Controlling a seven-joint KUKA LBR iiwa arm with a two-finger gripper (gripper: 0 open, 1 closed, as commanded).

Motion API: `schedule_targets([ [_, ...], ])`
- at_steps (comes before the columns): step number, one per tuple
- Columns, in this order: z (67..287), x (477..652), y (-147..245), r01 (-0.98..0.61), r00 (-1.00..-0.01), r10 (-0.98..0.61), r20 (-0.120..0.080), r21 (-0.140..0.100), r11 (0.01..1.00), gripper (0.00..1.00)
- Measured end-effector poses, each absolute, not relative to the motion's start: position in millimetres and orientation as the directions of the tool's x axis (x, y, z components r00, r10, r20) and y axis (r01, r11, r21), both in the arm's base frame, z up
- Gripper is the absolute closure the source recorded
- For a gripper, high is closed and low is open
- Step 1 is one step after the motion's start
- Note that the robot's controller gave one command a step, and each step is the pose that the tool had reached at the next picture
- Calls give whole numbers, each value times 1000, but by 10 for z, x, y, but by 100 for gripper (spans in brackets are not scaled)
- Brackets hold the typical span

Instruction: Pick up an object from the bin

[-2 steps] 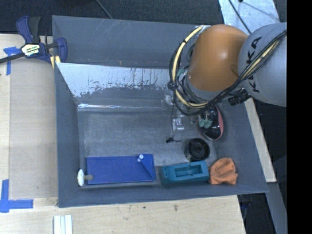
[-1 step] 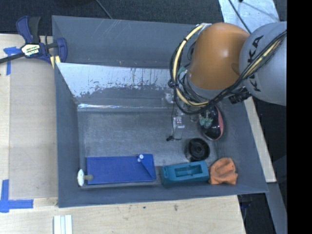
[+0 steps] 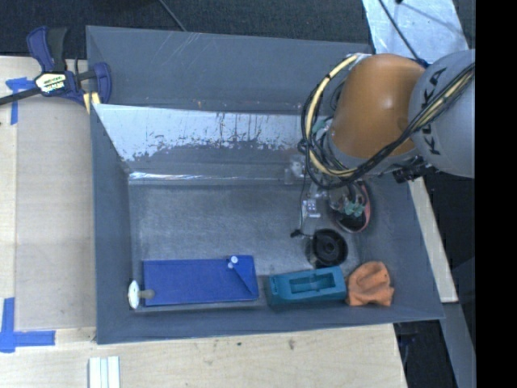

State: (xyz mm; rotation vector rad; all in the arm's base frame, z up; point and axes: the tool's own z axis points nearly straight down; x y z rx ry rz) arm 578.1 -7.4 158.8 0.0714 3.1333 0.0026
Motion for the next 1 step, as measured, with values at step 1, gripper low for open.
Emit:
schedule_targets([
  [1, 1573, 5735, -330, 84, -996, 84, 3, -1, 996, 0],
])
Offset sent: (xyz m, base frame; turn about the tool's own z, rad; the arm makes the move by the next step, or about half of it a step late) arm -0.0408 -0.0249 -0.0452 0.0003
